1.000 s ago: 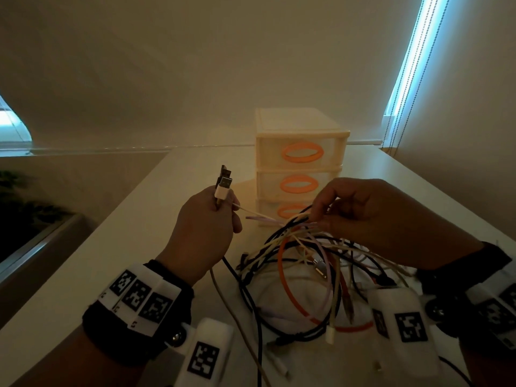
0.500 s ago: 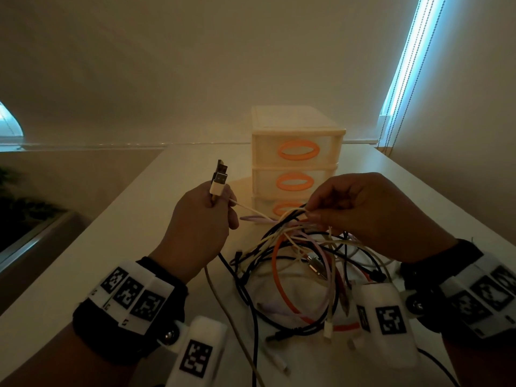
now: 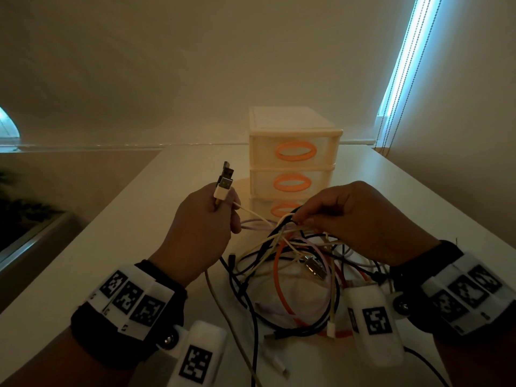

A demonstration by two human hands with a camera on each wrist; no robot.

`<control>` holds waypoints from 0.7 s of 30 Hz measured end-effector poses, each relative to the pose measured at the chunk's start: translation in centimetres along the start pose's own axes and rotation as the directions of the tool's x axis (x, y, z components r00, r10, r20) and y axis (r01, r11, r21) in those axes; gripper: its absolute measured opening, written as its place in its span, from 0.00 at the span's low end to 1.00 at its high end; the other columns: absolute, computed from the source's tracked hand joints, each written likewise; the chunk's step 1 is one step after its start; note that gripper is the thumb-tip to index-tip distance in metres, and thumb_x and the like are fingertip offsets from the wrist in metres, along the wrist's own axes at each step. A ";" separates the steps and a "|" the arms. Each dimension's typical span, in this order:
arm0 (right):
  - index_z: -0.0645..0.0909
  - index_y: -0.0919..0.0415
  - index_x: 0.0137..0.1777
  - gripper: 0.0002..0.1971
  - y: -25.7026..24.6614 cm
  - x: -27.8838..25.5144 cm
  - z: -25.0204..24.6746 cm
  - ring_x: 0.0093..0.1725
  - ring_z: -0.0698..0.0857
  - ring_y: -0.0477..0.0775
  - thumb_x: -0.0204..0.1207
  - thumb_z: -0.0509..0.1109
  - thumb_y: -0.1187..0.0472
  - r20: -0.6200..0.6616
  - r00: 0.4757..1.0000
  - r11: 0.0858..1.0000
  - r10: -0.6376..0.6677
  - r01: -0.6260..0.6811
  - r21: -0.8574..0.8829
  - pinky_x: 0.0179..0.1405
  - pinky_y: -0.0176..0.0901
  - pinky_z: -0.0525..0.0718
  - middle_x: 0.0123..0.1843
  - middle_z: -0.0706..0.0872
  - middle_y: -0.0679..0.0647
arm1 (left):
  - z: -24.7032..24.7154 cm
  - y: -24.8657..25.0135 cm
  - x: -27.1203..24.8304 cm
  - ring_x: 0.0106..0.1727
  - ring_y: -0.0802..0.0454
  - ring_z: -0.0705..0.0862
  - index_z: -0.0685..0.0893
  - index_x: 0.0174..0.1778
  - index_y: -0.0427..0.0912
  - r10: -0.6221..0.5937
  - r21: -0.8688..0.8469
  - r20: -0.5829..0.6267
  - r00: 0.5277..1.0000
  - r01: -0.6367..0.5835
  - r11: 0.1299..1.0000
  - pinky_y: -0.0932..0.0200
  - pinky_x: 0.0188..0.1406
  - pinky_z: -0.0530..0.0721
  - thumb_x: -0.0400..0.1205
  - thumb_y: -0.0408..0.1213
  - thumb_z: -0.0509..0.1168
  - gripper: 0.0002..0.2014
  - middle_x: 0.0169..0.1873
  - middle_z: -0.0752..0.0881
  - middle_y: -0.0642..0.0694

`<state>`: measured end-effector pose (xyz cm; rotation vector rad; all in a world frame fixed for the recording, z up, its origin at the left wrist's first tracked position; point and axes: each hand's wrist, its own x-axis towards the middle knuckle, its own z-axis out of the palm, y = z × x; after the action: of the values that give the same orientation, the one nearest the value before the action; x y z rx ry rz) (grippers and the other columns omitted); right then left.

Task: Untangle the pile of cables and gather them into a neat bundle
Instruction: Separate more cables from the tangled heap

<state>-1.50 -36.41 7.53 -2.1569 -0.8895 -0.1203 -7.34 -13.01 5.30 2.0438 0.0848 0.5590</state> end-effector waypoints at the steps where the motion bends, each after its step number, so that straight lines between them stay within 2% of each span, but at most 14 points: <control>1: 0.93 0.50 0.48 0.09 -0.1 0.0 0.0 0.46 0.91 0.34 0.76 0.78 0.66 0.004 1.000 1.000 -0.013 0.013 0.012 0.51 0.27 0.85 0.45 0.94 0.40 | 0.0 0.0 0.0 0.27 0.50 0.80 0.83 0.44 0.45 0.006 0.007 -0.002 1.000 -0.006 1.000 0.59 0.28 0.79 0.92 0.43 0.55 0.15 0.27 0.88 0.50; 5: 0.93 0.52 0.50 0.10 -0.4 -0.1 0.2 0.48 0.91 0.35 0.76 0.77 0.69 0.015 0.999 0.994 -0.052 0.050 0.102 0.51 0.26 0.85 0.47 0.93 0.37 | 0.0 0.0 -0.1 0.26 0.50 0.80 0.83 0.44 0.44 0.012 0.011 0.000 1.000 -0.012 1.000 0.59 0.28 0.79 0.92 0.43 0.55 0.15 0.27 0.88 0.49; 10: 0.92 0.51 0.52 0.10 -1.0 -0.3 0.1 0.50 0.92 0.38 0.77 0.76 0.67 0.046 0.995 0.990 -0.090 0.084 0.115 0.54 0.28 0.85 0.48 0.94 0.40 | 0.3 0.1 -0.2 0.24 0.60 0.79 0.82 0.43 0.44 0.037 0.026 0.021 0.999 -0.037 0.999 0.59 0.33 0.77 0.91 0.40 0.55 0.15 0.25 0.87 0.50; 14: 0.91 0.46 0.57 0.15 -1.8 -0.5 -0.5 0.54 0.90 0.37 0.80 0.73 0.68 0.096 0.989 0.991 -0.108 0.100 0.087 0.59 0.31 0.85 0.53 0.93 0.39 | 0.4 0.1 -0.3 0.24 0.57 0.80 0.83 0.44 0.45 0.044 0.038 0.040 0.998 -0.046 0.998 0.60 0.31 0.79 0.91 0.38 0.55 0.14 0.25 0.87 0.51; 17: 0.90 0.46 0.62 0.17 -2.1 -0.6 -1.1 0.59 0.89 0.37 0.81 0.73 0.68 0.145 0.987 0.995 -0.071 0.059 0.085 0.64 0.38 0.85 0.57 0.92 0.38 | 0.4 0.2 -0.4 0.23 0.60 0.79 0.82 0.43 0.45 0.061 0.063 0.037 0.997 -0.064 0.996 0.67 0.26 0.77 0.91 0.38 0.55 0.14 0.26 0.87 0.53; 21: 0.88 0.49 0.64 0.19 -2.2 -0.7 -1.1 0.58 0.90 0.41 0.80 0.72 0.70 0.151 0.988 0.985 -0.016 -0.010 0.173 0.63 0.37 0.86 0.55 0.93 0.43 | 0.4 0.3 -0.6 0.22 0.59 0.78 0.82 0.43 0.46 0.080 0.078 0.042 0.996 -0.083 0.993 0.69 0.24 0.75 0.90 0.35 0.55 0.13 0.27 0.87 0.52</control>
<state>-3.23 -36.60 9.43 -2.0215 -0.9530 0.1183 -7.70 -13.68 5.18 2.1426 0.0009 0.5741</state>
